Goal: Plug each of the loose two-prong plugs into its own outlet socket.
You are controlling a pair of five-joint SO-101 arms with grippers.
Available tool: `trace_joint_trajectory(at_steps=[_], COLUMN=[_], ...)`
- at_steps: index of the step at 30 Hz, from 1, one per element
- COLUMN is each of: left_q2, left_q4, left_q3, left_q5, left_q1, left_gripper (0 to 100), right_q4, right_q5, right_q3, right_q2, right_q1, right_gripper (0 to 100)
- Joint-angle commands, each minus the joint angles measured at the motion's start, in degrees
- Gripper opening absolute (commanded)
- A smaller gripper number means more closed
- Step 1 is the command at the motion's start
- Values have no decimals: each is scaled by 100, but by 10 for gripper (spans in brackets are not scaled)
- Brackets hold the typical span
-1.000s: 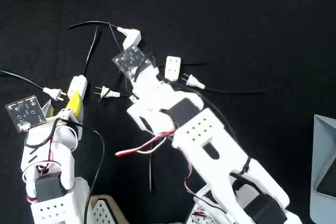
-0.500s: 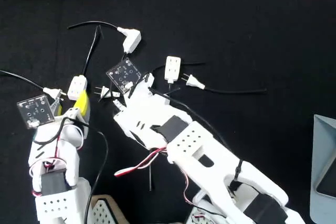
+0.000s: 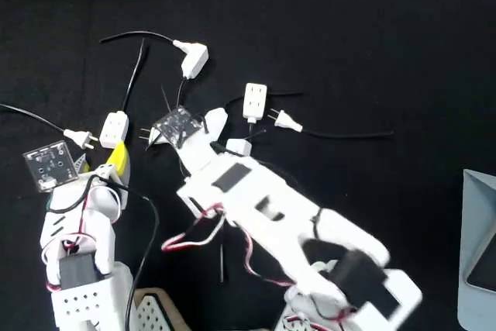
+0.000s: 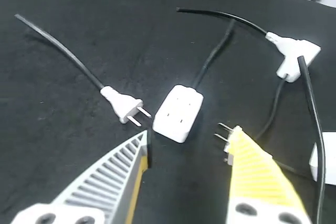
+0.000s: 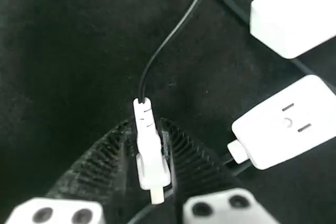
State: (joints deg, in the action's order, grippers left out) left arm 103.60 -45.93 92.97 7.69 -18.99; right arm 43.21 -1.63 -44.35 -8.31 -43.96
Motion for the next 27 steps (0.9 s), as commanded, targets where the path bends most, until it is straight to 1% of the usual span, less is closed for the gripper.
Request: trace_joint_trajectory(at_steps=[1,4,7,9,12,27], left_q2=[53,53,53,53,53,53], left_q4=[-18,-26,-26,-26,-26,-26], left_q3=[-119,-119,-110,-110,-101,-92], left_q5=[0,0,0,0,0,0], left_q1=[-207,-215,-215,-215,-215,-215], left_gripper=[246,246,246,246,246,246], right_q4=[624,1134,1591,1793,1864,2022], right_q5=[-9,0,0,0,0,0], right_q3=[875,1402,1789,1956,2088,2097], right_q2=[365,690,980,1138,1262,1323], right_q1=[-62,-62,-62,-62,-62,-35], right_gripper=[16,21,83,95,81,82])
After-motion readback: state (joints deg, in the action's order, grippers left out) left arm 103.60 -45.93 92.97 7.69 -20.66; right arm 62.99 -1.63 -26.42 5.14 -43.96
